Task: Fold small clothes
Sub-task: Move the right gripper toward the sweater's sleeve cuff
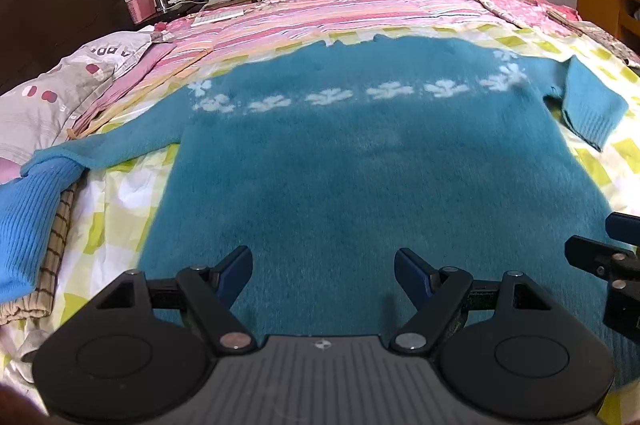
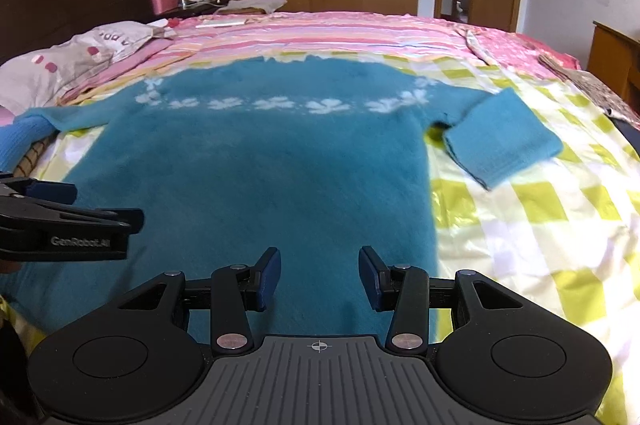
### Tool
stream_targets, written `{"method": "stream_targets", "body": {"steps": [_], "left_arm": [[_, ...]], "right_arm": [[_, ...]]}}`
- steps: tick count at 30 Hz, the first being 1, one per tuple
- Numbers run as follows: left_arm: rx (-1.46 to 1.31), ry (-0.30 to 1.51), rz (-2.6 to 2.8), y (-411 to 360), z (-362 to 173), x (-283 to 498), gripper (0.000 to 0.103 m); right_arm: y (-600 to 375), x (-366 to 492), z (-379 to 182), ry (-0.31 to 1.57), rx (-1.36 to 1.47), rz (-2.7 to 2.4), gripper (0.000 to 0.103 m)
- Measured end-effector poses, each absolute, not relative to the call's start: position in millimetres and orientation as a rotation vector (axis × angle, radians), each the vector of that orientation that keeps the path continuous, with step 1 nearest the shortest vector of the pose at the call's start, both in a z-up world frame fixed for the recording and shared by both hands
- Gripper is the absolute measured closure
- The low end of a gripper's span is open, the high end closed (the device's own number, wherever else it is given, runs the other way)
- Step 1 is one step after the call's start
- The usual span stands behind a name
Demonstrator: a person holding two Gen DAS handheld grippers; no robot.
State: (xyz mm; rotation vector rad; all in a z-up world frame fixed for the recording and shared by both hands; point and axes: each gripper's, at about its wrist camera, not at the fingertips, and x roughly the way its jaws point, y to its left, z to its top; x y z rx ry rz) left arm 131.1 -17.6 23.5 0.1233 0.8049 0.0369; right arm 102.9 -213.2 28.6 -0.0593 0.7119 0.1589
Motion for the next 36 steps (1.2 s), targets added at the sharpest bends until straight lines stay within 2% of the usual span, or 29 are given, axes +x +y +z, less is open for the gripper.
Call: {"method": "stream_targets", "body": {"steps": [21, 36], "left_arm": [[0.080, 0.803, 0.028, -21.1, 35.2, 146.0, 0.019], [0.069, 0.782, -0.137, -90.2, 31.2, 206.2, 0.019]], "right_arm": [[-195.9, 127.3, 43.8, 0.713, -0.127, 0.148, 0.060], [-279.2, 189.7, 37.4, 0.682, -0.131, -0.032, 0.060]]}}
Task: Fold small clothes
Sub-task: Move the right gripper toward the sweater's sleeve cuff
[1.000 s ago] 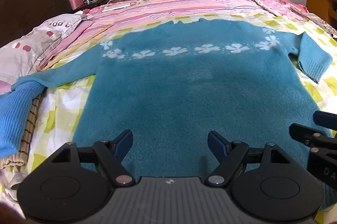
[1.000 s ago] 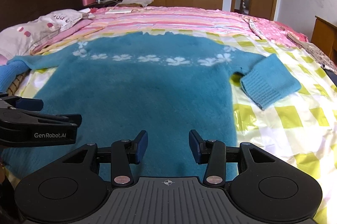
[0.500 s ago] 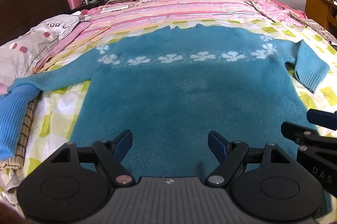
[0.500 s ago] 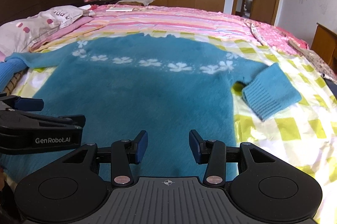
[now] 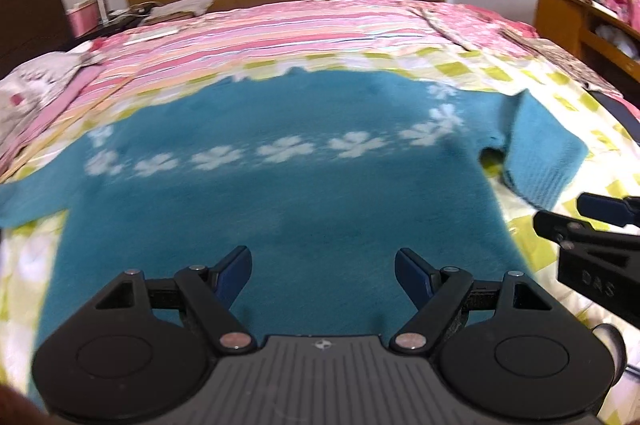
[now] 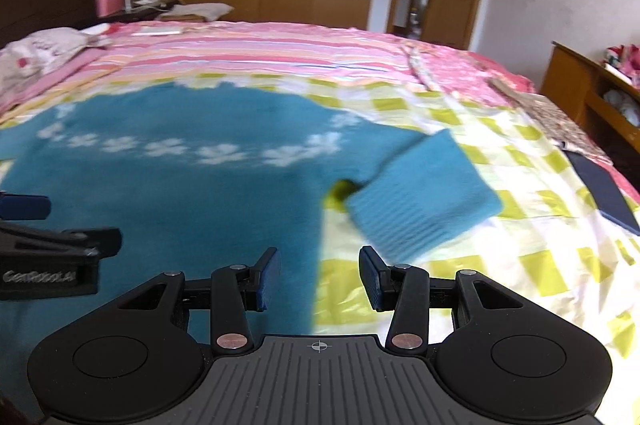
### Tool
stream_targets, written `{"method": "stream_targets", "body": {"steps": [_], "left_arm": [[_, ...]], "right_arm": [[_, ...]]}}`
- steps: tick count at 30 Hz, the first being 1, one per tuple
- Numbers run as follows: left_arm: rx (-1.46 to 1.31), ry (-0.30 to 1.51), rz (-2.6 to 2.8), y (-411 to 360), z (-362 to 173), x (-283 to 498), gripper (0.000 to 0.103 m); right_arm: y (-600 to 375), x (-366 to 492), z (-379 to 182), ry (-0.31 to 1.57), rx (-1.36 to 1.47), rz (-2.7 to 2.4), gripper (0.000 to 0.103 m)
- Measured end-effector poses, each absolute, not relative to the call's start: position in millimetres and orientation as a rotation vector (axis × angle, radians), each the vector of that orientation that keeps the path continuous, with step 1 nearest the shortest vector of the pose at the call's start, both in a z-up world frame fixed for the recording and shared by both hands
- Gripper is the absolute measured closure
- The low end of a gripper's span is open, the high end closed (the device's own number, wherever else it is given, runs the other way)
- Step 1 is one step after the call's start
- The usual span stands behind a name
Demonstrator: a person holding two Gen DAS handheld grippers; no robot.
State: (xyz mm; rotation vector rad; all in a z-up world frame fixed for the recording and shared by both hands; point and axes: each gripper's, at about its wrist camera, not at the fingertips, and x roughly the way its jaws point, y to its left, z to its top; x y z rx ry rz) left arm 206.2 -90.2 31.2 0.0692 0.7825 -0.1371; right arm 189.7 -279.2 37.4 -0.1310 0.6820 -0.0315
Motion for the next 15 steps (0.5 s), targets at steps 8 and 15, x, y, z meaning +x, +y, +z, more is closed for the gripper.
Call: {"method": "stream_targets", "body": {"steps": [8, 15], "left_arm": [[0.057, 0.752, -0.194, -115.6, 24.2, 224.2, 0.019], [0.039, 0.752, -0.216, -111.8, 10.8, 227.2, 0.019]], "right_arm": [[-302.5, 220.4, 23.1, 0.649, -0.132, -0.069, 0.060], [-297.4, 236.0, 5.0, 0.655, -0.195, -0.062, 0.052]]}}
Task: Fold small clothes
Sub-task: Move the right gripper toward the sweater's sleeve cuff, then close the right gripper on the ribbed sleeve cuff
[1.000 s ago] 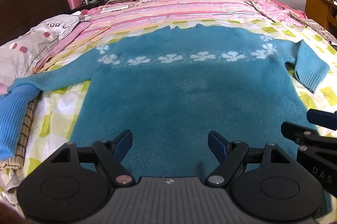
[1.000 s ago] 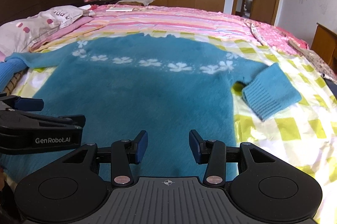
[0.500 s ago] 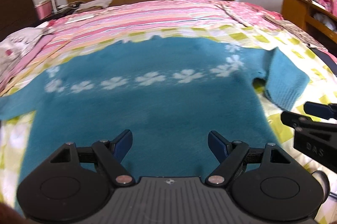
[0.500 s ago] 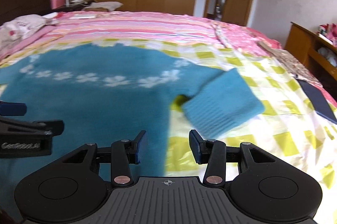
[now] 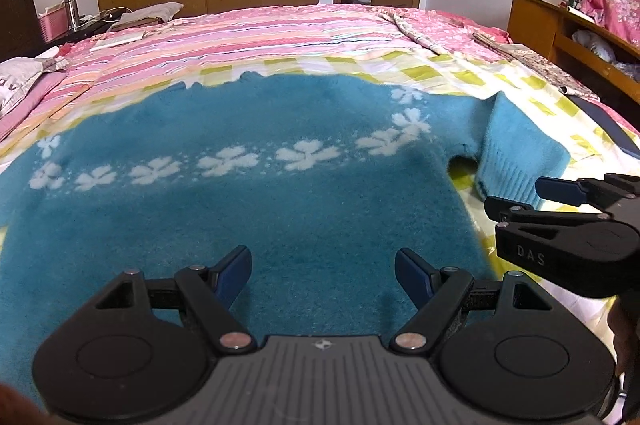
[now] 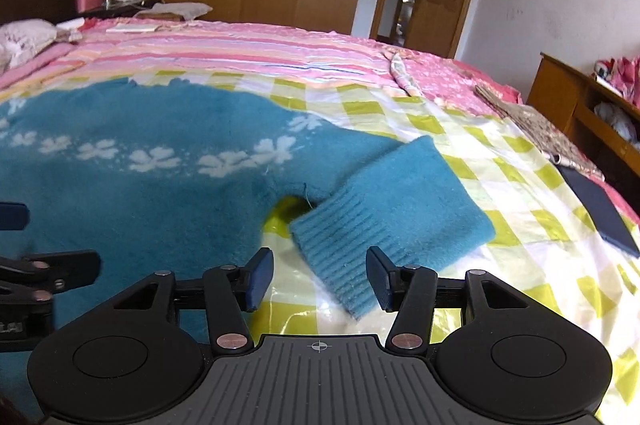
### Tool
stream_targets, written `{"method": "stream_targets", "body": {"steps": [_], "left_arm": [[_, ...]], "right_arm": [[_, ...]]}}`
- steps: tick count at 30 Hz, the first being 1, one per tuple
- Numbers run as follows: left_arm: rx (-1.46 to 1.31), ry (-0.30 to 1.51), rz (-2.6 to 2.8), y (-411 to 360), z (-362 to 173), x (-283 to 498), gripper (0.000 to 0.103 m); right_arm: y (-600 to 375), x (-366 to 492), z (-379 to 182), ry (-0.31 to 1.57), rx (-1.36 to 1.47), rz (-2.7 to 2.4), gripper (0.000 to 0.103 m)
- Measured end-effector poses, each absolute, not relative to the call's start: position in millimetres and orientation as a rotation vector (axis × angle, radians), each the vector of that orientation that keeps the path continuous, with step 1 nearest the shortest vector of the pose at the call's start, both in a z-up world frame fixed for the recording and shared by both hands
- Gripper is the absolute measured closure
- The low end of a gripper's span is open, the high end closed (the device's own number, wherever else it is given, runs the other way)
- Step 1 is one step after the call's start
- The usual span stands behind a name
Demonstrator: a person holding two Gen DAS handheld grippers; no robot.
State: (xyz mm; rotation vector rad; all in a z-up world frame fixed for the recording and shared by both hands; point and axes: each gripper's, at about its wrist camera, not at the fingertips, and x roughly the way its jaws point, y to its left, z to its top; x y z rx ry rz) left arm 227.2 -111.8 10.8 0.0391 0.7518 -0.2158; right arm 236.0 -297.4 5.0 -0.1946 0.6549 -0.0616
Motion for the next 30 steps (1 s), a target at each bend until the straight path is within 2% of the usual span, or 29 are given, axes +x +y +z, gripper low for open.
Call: {"method": "stream_targets", "body": {"steps": [10, 13, 17, 21, 23, 30], "left_arm": [[0.014, 0.704, -0.219, -98.3, 8.5, 232.7, 0.019], [0.013, 0.690, -0.215, -96.2, 8.4, 233.7, 0.019], [0.014, 0.688, -0.219, -95.3, 7.1, 234.2, 0.019], [0.017, 0.679, -0.226, -94.7, 7.0, 233.6, 0.019], [0.013, 0.678, -0.232, -94.1, 7.0, 233.5, 0.019], [0.002, 0.662, -0.243, -93.5, 10.5, 232.2, 0.019]], "right_arm": [[-292.2, 255.1, -15.7, 0.648, -0.273, -0.100, 0.052], [-296.0, 258.8, -19.0, 0.652, -0.270, -0.118, 0.057], [-310.0, 263.0, -13.0, 0.674, -0.194, -0.124, 0.070], [-317.6, 265.3, -4.2, 0.706, -0.131, -0.091, 0.090], [-321.0, 266.2, 1.3, 0.721, -0.087, -0.079, 0.096], [-341.6, 268.4, 28.1, 0.745, 0.114, -0.032, 0.099]]}}
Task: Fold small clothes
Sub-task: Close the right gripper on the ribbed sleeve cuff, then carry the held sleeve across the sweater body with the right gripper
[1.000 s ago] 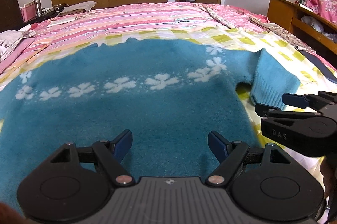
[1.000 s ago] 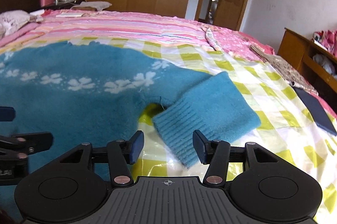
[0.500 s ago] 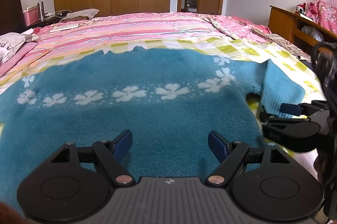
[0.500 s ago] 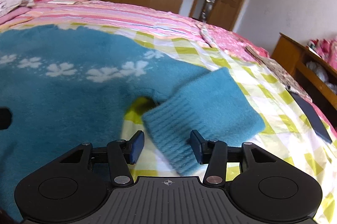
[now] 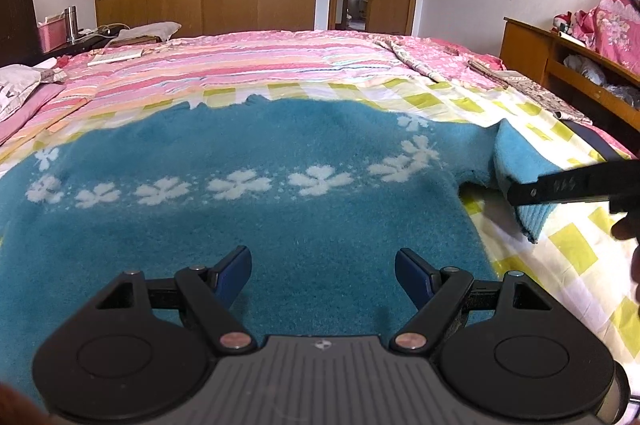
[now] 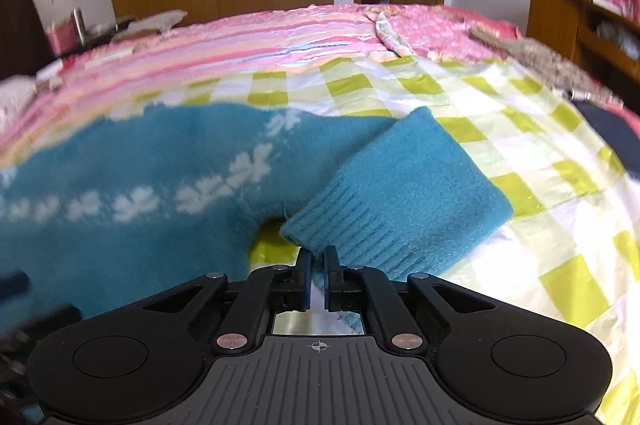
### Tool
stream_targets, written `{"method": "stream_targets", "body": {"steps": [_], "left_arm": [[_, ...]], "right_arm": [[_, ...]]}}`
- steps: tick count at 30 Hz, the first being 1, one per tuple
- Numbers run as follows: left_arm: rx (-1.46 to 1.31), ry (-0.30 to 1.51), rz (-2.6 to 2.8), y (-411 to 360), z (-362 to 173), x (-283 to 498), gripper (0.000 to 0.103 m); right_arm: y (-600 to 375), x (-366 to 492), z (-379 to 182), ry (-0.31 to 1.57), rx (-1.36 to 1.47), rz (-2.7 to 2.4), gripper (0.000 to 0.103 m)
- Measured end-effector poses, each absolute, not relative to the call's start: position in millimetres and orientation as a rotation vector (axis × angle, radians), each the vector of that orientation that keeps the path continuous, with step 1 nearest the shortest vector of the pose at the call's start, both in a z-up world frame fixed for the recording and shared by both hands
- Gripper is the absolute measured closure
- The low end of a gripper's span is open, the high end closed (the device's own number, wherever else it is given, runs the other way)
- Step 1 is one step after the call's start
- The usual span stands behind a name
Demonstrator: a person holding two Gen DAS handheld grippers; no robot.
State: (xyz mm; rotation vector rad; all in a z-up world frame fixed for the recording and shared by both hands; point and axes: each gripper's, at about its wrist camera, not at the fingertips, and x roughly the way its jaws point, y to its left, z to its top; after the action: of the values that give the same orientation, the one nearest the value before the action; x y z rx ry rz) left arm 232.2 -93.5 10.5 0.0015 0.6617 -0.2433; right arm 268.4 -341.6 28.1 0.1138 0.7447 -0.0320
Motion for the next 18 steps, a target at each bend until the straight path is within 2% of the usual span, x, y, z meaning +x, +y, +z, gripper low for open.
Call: {"method": "stream_targets", "body": {"steps": [8, 18], "left_arm": [[-0.010, 0.632, -0.233, -86.8, 17.0, 230.4, 0.019], [-0.044, 0.605, -0.182, -63.2, 25.1, 233.9, 0.018]], "right_arm": [[-349.3, 271.9, 56.9, 0.747, 0.351, 0.066, 0.099], [-309.9, 305.2, 77.4, 0.741, 0.545, 0.228, 0.099]]}}
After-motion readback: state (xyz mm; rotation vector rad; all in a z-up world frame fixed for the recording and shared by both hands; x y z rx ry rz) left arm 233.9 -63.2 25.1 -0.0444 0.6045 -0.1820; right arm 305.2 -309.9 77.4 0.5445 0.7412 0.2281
